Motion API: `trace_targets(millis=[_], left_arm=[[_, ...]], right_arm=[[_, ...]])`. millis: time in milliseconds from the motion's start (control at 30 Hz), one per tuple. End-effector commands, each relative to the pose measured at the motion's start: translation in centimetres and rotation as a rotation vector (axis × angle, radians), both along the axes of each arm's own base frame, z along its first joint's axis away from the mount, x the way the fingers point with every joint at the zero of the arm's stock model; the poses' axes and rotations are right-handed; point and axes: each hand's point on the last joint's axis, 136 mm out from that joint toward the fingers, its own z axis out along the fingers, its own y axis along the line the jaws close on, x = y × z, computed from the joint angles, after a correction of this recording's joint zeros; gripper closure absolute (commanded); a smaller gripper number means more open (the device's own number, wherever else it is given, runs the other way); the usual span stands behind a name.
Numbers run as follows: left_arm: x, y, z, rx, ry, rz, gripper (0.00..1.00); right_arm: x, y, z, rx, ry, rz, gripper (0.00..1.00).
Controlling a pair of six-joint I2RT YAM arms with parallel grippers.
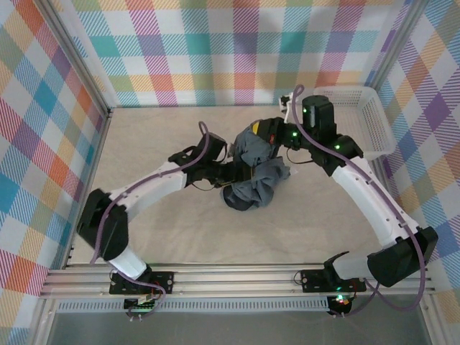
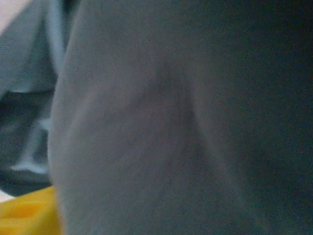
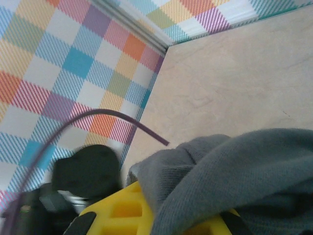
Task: Fold the inside-out t-shirt
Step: Turn the T-shirt inside out at the center of the table.
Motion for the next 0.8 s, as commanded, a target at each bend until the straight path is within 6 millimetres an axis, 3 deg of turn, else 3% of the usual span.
trace_targets(millis=[0, 33, 100, 200, 233, 300, 400, 500, 600, 700, 767], left_arm=[[3.1, 4.3, -2.1, 0.219, -0.062, 0.180, 0.95], [3.4, 6.6, -3.9, 0.305, -0.040, 0.220, 1.00], [3.6, 11.3, -7.0, 0.433, 0.021, 0.278, 1.00], [3.3, 17.6, -8.7, 0.534, 0.062, 0.336, 1.00], [3.2, 19.3, -8.4, 0.545, 0.062, 0.353, 1.00], [3.1, 21.5, -7.1, 0.525, 0.041, 0.383, 0.82], [3.1, 22.9, -3.4, 0.453, -0.035, 0.423, 0.54], [3.3, 20.1, 1.3, 0.256, -0.163, 0.356, 0.35], [2.7, 14.5, 6.4, -0.017, -0.285, 0.216, 0.24], [0.8, 8.4, 11.5, -0.132, -0.411, 0.028, 0.15], [-0.5, 4.6, 14.5, -0.178, -0.491, -0.090, 0.02]], right_arm=[[1.0, -3.2, 6.5, 0.100, -0.049, -0.160, 1.00], [1.3, -4.7, 8.1, 0.139, -0.040, -0.209, 1.00], [2.0, -8.2, 10.6, 0.223, -0.006, -0.329, 1.00], [3.0, -12.4, 12.5, 0.401, 0.087, -0.424, 1.00], [3.1, -12.7, 12.8, 0.449, 0.106, -0.413, 1.00], [3.3, -12.3, 12.7, 0.461, 0.116, -0.375, 1.00], [3.5, -10.6, 10.5, 0.442, 0.184, -0.290, 1.00], [3.3, -8.9, 8.3, 0.421, 0.229, -0.209, 1.00], [2.7, -7.3, 6.4, 0.372, 0.259, -0.146, 1.00], [2.3, -5.9, 4.5, 0.309, 0.285, -0.111, 1.00], [1.9, -4.9, 3.5, 0.275, 0.299, -0.082, 1.00]])
